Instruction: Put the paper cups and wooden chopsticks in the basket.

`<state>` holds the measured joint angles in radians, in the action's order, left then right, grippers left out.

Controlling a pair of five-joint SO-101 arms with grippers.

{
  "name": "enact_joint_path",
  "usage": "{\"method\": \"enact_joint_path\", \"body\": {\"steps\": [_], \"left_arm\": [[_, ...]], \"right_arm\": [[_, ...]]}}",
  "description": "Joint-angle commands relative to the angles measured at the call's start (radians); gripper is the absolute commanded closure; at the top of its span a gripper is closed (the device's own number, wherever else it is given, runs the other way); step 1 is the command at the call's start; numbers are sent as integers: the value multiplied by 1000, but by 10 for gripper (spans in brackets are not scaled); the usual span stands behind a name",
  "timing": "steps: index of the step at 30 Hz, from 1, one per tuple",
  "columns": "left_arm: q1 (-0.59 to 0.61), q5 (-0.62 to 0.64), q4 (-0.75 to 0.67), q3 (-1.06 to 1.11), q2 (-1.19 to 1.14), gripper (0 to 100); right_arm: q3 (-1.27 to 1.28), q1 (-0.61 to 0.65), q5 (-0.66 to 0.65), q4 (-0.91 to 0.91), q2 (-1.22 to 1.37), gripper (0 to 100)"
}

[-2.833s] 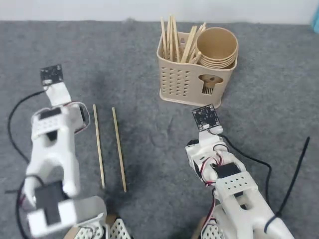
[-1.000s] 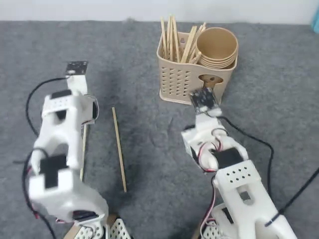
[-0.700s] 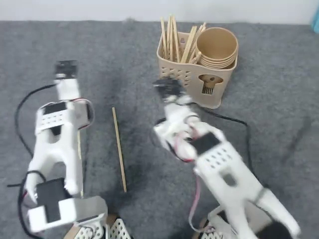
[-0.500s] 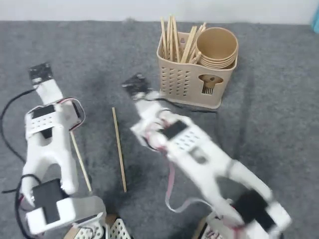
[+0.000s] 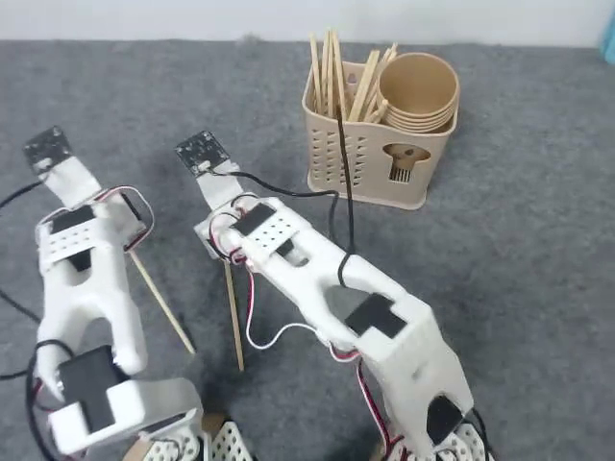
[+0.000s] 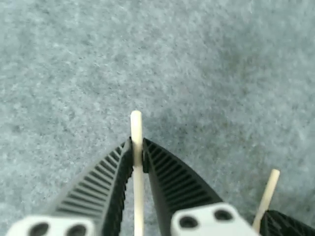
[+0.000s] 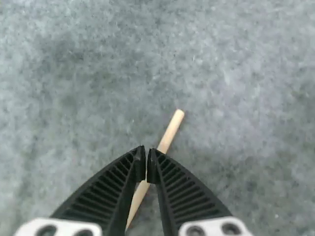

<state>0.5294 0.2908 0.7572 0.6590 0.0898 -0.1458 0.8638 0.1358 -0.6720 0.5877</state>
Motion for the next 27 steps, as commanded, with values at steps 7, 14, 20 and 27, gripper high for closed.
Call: {"method": "enact_joint_path", "body": {"steps": [7,14,20,27], "left_arm": [[8,20,87,-177,-123,984],[15,20,115,-222,-166,984],[17,20,115,-220,-169,984],[26,17,112,-220,-172,984]], "right_arm": [[-146,8,8,-105,28,794],[-147,5,8,-101,88,794],[-166,15,12,-64,143,842],[-167,1,12,-64,140,965]]}}
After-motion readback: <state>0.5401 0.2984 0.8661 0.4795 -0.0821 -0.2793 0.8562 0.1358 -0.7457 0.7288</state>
